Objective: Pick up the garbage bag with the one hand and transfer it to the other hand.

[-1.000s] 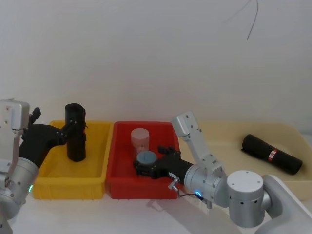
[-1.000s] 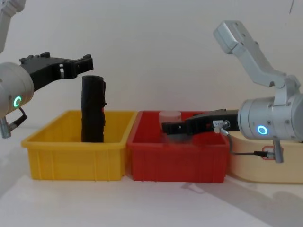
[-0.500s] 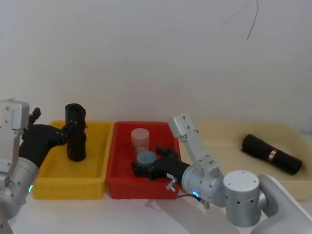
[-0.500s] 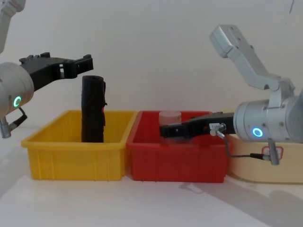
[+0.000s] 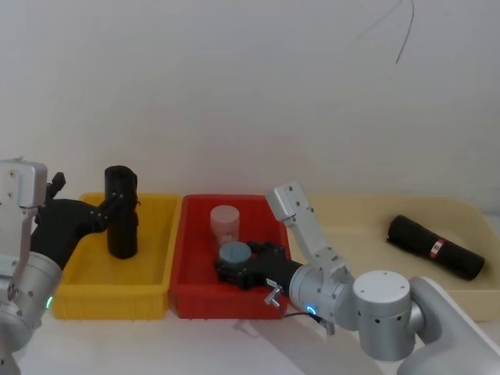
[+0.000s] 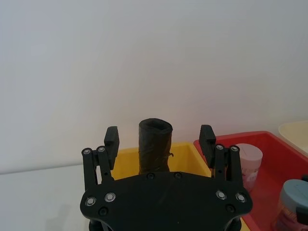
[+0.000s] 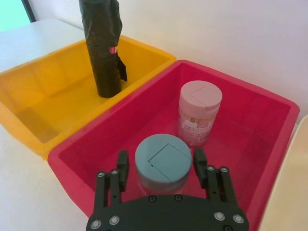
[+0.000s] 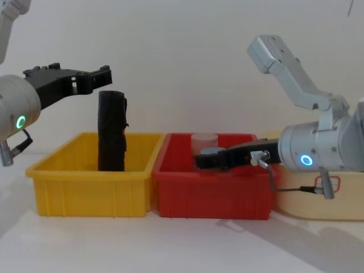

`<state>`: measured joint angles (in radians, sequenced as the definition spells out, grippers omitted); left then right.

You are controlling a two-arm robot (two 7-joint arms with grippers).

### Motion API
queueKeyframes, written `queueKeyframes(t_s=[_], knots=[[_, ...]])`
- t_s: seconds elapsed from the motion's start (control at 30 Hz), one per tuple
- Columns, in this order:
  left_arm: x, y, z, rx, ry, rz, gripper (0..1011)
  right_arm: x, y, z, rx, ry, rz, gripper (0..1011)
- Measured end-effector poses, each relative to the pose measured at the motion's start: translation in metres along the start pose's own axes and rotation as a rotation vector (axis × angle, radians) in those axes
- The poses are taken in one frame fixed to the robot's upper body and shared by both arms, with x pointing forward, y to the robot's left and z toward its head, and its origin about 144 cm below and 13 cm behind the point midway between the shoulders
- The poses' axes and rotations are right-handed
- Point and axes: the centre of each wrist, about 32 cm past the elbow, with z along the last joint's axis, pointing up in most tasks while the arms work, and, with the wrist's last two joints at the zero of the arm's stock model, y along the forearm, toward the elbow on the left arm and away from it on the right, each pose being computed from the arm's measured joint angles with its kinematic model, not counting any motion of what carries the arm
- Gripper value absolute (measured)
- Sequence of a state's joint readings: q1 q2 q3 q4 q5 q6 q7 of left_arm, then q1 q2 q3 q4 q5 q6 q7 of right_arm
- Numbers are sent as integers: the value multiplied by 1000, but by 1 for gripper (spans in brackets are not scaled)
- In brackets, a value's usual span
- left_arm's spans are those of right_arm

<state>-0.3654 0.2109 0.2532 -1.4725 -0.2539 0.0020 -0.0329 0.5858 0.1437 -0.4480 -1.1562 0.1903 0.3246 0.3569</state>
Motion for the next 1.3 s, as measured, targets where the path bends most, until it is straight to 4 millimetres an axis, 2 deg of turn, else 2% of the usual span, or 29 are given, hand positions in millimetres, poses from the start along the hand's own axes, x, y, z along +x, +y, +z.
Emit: queueKeyframes(t_s=[0.1,0.13,0.23,0.47,0.77,1.03,1.17,1.3], knots=[[0,0,0,0,0,0,1001,0,0,0,-4,0,-3,779],[0,0,0,0,0,0,1000,0,0,0,-5,0,-4,723],[0,0,0,0,0,0,1000,1,0,1,-8,-1,-7,666],[0,0,0,0,0,0,1001,3,-3,7,1,-10,-17,659],[0,0,0,0,0,0,1001,8,-16,28,60,-51,-49,660],[0,0,0,0,0,0,1000,16,-36,52,127,-102,-107,660],[0,0,0,0,0,0,1001,23,-55,64,152,-137,-168,659],[0,0,0,0,0,0,1000,26,-68,66,150,-151,-215,659]])
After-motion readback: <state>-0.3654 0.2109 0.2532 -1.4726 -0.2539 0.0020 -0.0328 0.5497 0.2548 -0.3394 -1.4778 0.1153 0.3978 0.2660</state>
